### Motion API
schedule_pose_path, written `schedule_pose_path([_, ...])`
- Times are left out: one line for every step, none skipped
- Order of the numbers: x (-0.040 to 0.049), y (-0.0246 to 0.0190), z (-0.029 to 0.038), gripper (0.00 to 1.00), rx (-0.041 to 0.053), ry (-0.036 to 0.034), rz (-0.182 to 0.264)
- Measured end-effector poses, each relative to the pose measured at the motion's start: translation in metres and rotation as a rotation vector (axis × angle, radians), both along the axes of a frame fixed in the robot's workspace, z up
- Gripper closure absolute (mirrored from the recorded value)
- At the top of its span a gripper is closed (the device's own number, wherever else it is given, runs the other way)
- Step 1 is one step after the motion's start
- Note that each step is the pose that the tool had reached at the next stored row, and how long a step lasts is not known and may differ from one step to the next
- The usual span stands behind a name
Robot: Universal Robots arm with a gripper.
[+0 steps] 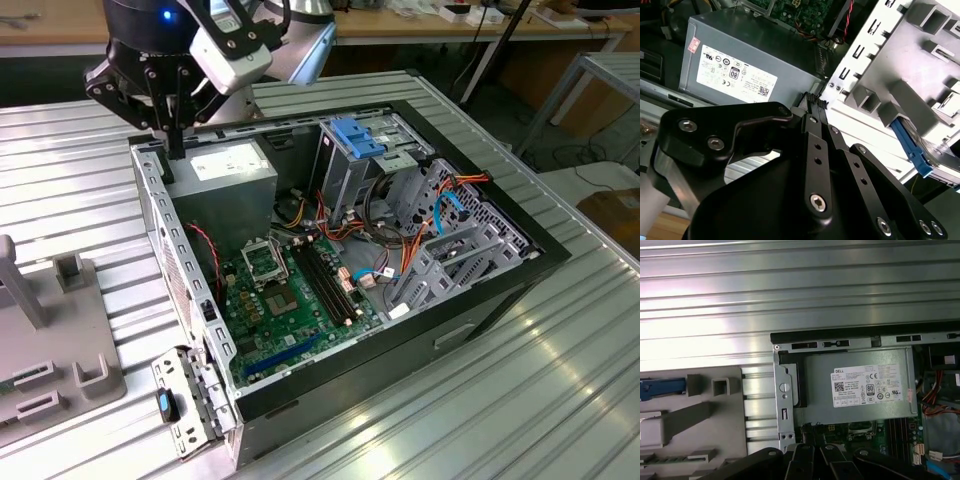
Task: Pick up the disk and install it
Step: 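Reach for the disk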
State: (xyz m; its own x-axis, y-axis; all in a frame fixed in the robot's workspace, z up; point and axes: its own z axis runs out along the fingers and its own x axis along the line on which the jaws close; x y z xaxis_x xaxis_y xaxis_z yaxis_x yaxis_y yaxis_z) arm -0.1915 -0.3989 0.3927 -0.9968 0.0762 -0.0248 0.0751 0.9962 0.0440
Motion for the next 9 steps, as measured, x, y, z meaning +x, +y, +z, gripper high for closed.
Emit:
schedule_pose_path([-0.0018,0.0,-0.0002,0.89,0.0,0.0,0.0])
schedule_pose_path([-0.003,0.0,-0.0004,0.89,0.0,0.0,0.0])
schedule_pose_path([-0.0041,0.0,-0.0005,0.89,0.0,0.0,0.0])
schedule_pose_path([-0.005,0.0,-0.0006,0.89,0.0,0.0,0.0])
schedule_pose_path([-0.0073,0.0,-0.0008,0.89,0.0001,0.0,0.0])
schedule_pose_path([-0.0091,0.0,-0.0009,0.89,0.0,0.0,0.0])
schedule_pose_path([-0.0108,0.0,-0.0009,0.89,-0.0001,0.0,0.0])
schedule_pose_path([-0.0165,0.0,-0.001,0.89,-0.0001,0.0001,0.0])
schedule_pose_path([-0.0222,0.0,-0.0012,0.89,0.0,0.0,0.0])
